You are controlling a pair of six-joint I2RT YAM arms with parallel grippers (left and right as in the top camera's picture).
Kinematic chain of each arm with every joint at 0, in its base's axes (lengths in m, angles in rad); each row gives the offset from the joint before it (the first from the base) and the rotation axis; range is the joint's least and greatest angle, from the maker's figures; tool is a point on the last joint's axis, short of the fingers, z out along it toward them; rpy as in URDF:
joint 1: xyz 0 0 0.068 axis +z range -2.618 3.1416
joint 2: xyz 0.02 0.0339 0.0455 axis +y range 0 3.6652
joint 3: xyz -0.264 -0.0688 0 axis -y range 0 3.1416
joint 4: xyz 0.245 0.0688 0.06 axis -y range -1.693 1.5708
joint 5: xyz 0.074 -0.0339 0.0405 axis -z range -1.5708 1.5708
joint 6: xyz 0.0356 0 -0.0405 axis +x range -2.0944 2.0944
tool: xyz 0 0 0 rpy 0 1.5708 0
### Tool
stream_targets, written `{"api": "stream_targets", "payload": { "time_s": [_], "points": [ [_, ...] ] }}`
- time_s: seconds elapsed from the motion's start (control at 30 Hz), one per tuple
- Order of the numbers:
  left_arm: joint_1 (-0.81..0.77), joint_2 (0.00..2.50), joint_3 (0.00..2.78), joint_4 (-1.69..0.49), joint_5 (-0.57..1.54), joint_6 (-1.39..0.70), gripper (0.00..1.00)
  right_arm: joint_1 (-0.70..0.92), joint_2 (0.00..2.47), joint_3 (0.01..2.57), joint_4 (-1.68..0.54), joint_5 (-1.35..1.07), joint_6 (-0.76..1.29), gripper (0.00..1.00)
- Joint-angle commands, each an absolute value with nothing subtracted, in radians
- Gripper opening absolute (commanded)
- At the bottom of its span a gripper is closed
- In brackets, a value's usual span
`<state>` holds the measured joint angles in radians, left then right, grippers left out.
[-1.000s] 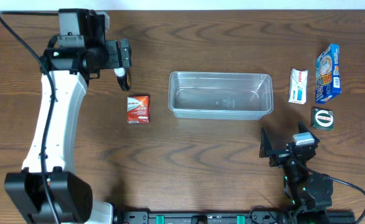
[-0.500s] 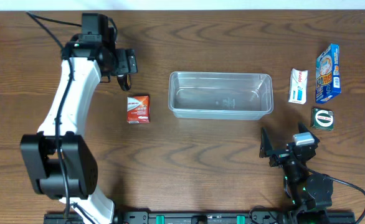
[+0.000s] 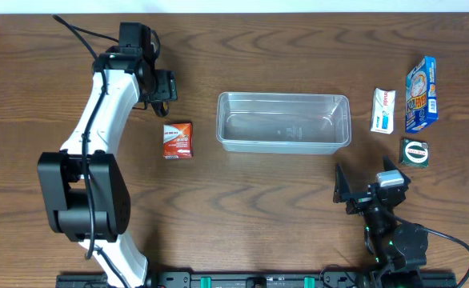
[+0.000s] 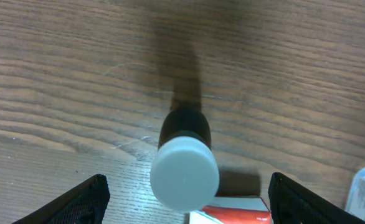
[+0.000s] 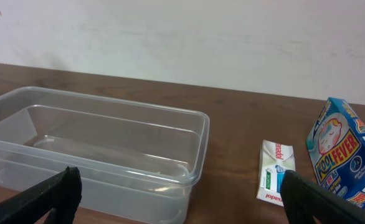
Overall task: Pack container
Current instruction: 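Move the left gripper forward above the dark white-capped bottle, then lower the left gripper and close it around the bottle's cap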
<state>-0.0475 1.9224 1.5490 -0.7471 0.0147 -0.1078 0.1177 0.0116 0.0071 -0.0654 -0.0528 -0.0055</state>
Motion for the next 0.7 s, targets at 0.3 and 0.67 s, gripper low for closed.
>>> {"api": "stream_targets", "payload": {
  "time_s": [0.3,0.67],
  "points": [
    [-0.044,1.948,1.554,-0.690,-0.012,-0.111,0.74,0.099,0.006,0.005,-0.068,-0.057,-0.016,0.99],
    [-0.046,1.969,1.552,-0.690,-0.012,-0.111,0.74,0.099,0.006,0.005,-0.068,-0.057,-0.016,0.99]
  ]
}}
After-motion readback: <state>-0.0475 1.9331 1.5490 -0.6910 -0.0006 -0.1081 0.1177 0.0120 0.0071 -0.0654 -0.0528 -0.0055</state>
